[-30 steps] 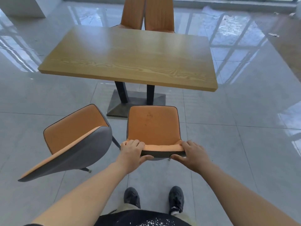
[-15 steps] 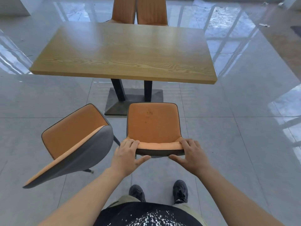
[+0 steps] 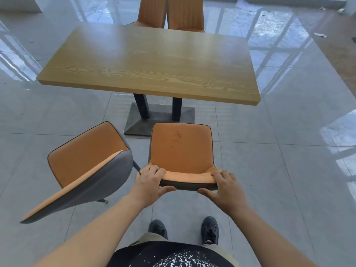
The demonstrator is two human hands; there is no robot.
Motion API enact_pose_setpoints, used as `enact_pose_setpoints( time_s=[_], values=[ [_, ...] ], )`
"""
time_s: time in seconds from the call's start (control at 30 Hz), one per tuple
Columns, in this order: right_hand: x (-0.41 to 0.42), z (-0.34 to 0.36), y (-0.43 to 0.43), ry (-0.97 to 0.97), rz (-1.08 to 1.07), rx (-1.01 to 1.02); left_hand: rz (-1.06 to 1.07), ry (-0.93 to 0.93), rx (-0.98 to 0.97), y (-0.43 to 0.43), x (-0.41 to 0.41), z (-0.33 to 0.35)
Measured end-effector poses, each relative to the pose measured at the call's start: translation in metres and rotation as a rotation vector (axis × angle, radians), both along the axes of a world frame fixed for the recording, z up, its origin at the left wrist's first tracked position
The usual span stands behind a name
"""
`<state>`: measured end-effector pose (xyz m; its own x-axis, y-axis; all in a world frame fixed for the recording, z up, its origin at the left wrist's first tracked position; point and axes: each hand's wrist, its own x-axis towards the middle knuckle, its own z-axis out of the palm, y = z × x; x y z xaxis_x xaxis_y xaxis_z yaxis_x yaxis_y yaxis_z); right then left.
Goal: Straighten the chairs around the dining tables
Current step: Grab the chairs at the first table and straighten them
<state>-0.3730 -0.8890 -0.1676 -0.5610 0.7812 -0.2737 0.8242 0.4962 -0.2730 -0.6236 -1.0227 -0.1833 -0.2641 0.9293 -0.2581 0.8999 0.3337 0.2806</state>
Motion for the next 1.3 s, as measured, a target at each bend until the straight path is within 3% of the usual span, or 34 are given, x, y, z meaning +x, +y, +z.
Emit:
enact_pose_setpoints(
  time_s=[0.83,1.3],
  values=[
    [-0.078,-0.001,0.038,0.006,-0.142,-0.030,-0.104,-0.056,-0.091,0.081,-0.095,-0.009],
    [-0.079,-0.006,0.057,0.046,-0.158,-0.045,-0.109,-0.109,-0.132,0.098,-0.099,-0.001]
  ],
)
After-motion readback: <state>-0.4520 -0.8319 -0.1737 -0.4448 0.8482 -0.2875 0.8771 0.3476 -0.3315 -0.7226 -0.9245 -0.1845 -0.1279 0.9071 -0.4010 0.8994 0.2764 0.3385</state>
